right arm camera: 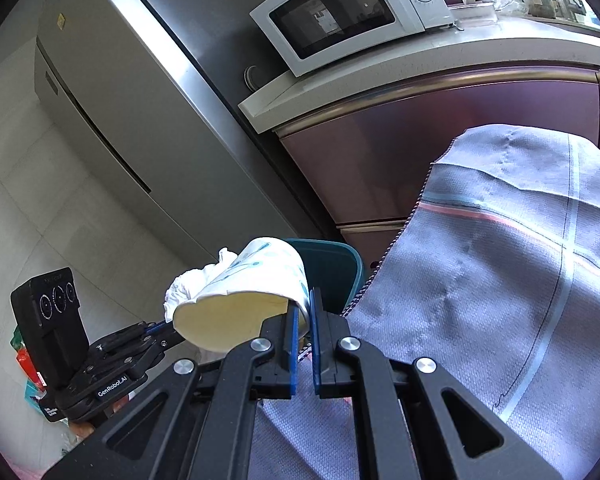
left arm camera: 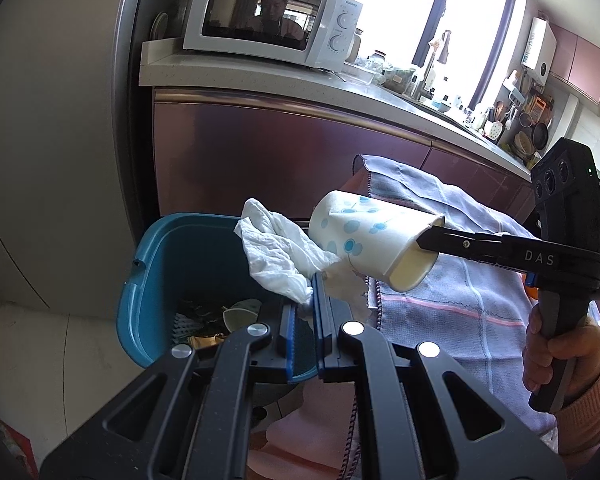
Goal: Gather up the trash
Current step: 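Carry the tissue with the left gripper while the right gripper carries the cup over the wastebasket, then open the left gripper over the wastebasket while the right gripper releases the yogurt cup, then move both open tools back over the table toward the orange peels and wrapper, then grasp an orange peel with the left gripper while the right gripper grasps the plastic wrapper, then carry the orange peel with the left gripper while the right gripper carries the wrapper to the wastebasket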
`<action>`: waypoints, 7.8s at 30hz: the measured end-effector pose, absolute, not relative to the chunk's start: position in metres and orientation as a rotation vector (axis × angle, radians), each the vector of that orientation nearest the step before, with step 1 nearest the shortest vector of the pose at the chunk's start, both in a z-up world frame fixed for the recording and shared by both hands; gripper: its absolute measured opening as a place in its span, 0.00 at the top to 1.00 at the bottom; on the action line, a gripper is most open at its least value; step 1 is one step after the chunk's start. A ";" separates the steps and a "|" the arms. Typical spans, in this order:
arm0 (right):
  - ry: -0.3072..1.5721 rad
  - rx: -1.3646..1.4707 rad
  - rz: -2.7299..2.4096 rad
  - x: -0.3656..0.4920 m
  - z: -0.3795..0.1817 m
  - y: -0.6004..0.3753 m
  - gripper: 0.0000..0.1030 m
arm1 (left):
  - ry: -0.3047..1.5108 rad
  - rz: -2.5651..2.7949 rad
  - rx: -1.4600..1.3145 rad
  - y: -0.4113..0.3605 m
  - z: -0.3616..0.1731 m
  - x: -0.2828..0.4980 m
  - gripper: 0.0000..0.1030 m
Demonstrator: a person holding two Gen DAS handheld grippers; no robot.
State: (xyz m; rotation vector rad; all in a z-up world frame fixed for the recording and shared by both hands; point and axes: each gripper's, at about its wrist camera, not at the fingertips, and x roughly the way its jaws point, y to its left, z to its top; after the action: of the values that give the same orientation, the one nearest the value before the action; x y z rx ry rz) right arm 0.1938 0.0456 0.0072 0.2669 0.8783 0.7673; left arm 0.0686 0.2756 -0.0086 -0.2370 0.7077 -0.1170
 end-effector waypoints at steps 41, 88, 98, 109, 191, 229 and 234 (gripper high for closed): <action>0.963 0.206 0.729 0.224 -0.016 0.085 0.96 | 0.771 -0.047 -0.246 0.288 -0.047 0.100 0.93; 0.991 0.195 0.741 0.211 -0.023 0.078 0.71 | 0.818 0.009 -0.228 0.284 -0.074 0.116 0.75; 0.916 0.177 0.747 0.179 -0.004 0.048 0.60 | 0.731 -0.028 -0.195 0.267 -0.041 0.087 0.72; 0.785 0.140 0.666 0.139 0.022 -0.010 0.47 | 0.650 -0.127 -0.155 0.220 -0.004 0.052 0.64; 0.789 0.471 0.115 0.084 -0.030 -0.326 0.83 | 0.920 -0.614 0.003 -0.106 -0.046 0.152 0.92; 0.729 0.398 0.473 0.090 0.019 -0.204 0.90 | 0.745 -0.459 -0.109 0.072 0.011 0.069 0.94; 0.741 0.360 0.548 0.103 0.024 -0.167 0.90 | 0.724 -0.387 -0.148 0.114 0.015 0.058 0.94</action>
State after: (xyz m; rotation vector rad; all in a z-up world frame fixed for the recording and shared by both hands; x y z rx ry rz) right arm 0.1034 -0.1674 0.0237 0.3603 0.7406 0.5478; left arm 0.0581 0.1142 0.0146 -0.1482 0.7237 -0.3874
